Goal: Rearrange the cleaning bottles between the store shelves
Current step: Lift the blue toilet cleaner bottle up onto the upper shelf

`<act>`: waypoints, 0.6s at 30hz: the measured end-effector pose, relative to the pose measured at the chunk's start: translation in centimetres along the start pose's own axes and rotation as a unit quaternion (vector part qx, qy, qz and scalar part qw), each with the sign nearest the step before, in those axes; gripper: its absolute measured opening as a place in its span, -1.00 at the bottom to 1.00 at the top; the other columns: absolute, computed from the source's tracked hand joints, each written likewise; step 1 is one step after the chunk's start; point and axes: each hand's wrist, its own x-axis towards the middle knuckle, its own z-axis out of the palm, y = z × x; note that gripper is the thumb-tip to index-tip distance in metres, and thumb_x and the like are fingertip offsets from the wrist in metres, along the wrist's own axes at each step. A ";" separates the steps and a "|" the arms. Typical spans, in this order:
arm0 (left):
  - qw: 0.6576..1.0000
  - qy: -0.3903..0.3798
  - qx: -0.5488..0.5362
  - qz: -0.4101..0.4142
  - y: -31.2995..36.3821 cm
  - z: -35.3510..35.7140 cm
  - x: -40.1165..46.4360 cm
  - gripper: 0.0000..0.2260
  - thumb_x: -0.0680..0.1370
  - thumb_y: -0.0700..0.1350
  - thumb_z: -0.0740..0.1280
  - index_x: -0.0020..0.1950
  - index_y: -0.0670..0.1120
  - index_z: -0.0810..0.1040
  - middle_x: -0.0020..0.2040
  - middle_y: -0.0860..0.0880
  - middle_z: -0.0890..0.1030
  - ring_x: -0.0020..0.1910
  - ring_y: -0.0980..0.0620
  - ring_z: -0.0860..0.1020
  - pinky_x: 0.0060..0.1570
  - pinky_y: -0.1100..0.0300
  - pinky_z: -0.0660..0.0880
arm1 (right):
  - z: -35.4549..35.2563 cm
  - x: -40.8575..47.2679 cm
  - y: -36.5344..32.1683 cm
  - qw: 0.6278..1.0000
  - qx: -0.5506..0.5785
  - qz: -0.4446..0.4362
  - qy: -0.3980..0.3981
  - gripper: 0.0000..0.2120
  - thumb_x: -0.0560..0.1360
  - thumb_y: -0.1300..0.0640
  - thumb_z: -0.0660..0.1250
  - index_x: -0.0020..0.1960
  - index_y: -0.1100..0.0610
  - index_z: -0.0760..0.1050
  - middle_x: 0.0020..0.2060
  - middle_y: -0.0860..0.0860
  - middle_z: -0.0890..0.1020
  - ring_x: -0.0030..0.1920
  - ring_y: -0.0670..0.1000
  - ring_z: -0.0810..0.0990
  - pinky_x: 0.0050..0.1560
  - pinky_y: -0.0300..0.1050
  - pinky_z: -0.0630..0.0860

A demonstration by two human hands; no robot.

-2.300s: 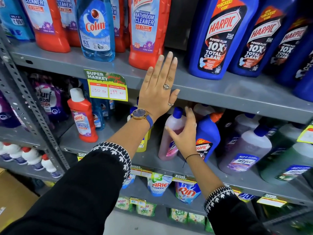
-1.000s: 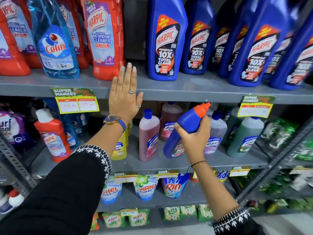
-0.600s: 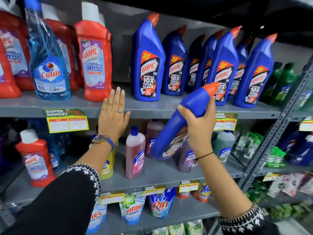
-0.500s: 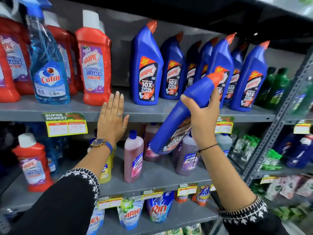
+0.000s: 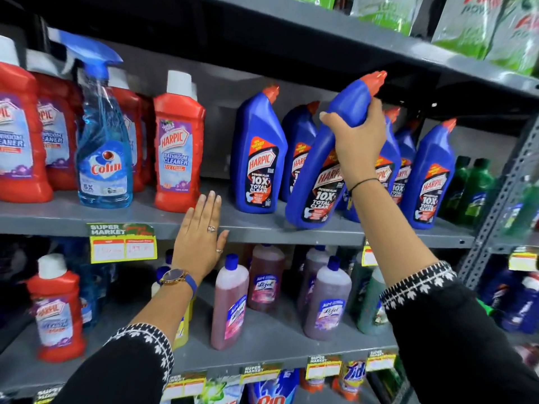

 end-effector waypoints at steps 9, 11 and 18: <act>1.000 0.005 0.014 0.004 -0.1 0.3 0.1 -0.46 0.55 -0.01 0.06 0.48 -0.24 0.15 0.45 -0.23 0.28 0.44 -0.15 0.16 0.41 0.06 -0.03 | 5.2 4.8 5.2 0.978 -0.195 0.062 -0.048 -0.32 0.26 -0.15 0.48 0.26 0.11 0.36 0.25 0.07 0.46 0.25 0.22 0.40 0.16 0.27 0.32; 1.000 0.012 0.012 0.006 -0.1 0.5 0.1 -0.46 0.55 -0.01 0.06 0.48 -0.24 0.15 0.45 -0.22 0.27 0.44 -0.14 0.17 0.43 0.07 -0.05 | 5.7 5.2 6.6 0.973 -0.212 0.079 -0.055 -0.33 0.29 -0.13 0.47 0.27 0.13 0.35 0.27 0.09 0.44 0.27 0.23 0.37 0.18 0.27 0.30; 0.999 0.026 0.018 0.010 -0.1 0.6 0.0 -0.47 0.56 -0.01 0.06 0.48 -0.23 0.15 0.47 -0.18 0.21 0.44 -0.14 0.17 0.44 0.08 -0.08 | 6.2 4.9 8.5 0.969 -0.234 0.055 -0.054 -0.30 0.32 -0.15 0.44 0.35 0.09 0.30 0.27 0.09 0.44 0.28 0.22 0.38 0.16 0.25 0.28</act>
